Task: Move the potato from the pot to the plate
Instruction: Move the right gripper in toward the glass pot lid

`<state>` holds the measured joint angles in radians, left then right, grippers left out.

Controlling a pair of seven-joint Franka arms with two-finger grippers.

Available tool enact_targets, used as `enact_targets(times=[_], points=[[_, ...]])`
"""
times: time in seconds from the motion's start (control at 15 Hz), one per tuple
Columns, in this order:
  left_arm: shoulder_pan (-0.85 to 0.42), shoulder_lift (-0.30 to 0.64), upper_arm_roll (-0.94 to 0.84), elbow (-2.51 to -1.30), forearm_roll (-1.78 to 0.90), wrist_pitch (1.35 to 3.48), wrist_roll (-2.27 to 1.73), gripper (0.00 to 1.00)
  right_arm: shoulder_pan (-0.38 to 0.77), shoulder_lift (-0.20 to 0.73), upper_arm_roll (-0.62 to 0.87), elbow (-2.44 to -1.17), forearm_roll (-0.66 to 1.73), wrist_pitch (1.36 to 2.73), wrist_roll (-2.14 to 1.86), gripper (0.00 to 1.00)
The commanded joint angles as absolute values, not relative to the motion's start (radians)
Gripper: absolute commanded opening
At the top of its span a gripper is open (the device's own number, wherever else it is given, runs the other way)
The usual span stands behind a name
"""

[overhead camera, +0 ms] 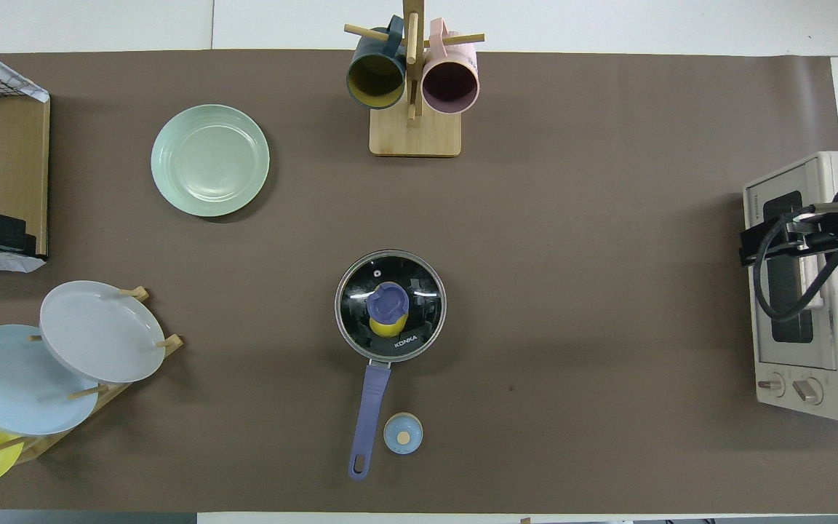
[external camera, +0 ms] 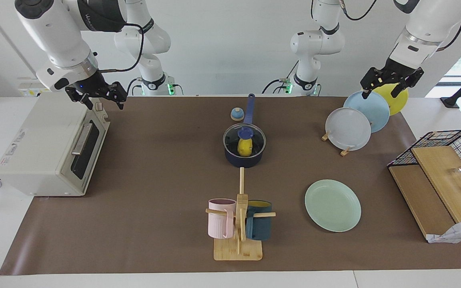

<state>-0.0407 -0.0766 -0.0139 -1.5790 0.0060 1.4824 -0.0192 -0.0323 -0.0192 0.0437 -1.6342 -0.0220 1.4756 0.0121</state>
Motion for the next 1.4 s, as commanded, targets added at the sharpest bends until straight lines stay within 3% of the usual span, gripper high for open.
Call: enact_targets(times=[0.0,0.73,1.0,1.33], points=[[-0.026,-0.100,-0.020,-1.605,0.023,1.502,-0.025,1.00,-0.048,-0.028,0.052,-1.649,-0.009,1.493,-0.011,1.00],[-0.032,-0.100,-0.021,-1.606,0.021,1.502,-0.031,1.00,0.015,-0.037,0.063,-1.658,0.008,1.485,-0.070,1.00],[-0.034,-0.100,-0.021,-1.606,0.021,1.503,-0.031,1.00,0.171,-0.026,0.064,-1.664,0.117,1.588,0.025,1.00],[-0.029,-0.100,-0.021,-1.606,0.020,1.519,-0.032,1.00,0.437,0.132,0.064,-1.517,0.106,1.618,0.371,1.00]])
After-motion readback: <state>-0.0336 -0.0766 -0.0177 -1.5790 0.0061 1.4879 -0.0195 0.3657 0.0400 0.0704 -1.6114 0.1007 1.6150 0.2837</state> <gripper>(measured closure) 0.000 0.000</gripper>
